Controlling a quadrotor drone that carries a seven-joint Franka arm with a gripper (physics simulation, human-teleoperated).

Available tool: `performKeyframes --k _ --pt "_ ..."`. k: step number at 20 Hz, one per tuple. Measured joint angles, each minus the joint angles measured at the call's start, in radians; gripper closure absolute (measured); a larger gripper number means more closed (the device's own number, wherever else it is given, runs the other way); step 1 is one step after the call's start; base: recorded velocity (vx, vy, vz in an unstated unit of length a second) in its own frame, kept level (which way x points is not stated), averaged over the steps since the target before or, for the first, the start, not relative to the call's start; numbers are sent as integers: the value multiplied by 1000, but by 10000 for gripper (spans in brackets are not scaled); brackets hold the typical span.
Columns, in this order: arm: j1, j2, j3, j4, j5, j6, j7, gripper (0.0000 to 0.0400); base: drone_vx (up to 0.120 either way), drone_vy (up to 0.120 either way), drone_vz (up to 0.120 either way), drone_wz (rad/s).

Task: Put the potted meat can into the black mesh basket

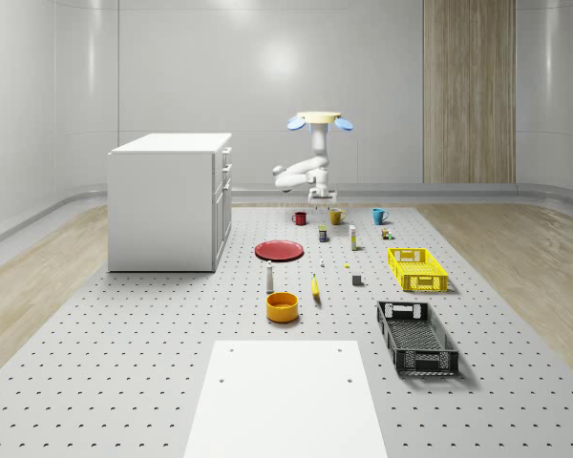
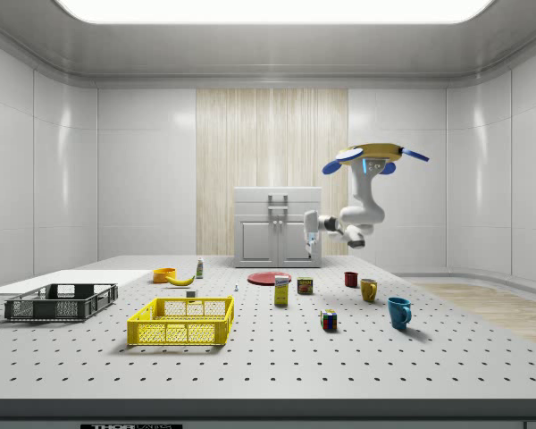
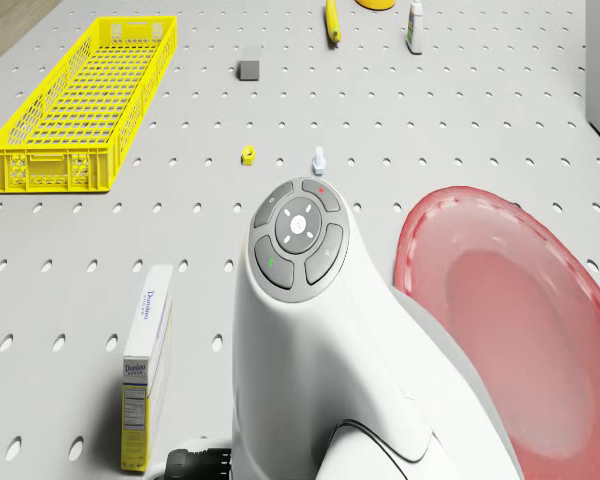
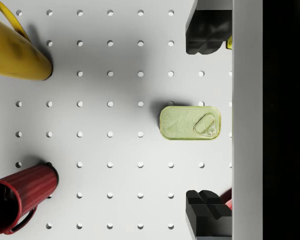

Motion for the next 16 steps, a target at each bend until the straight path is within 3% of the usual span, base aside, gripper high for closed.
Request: performKeyframes --k 5,8,16 --pt "-8 -23 7 2 12 21 7 0 0 0 -120 0" --pt "-12 -37 11 3 19 34 11 0 120 0 -120 0" --pt "-22 -72 20 5 36 66 21 0 25 0 -120 0"
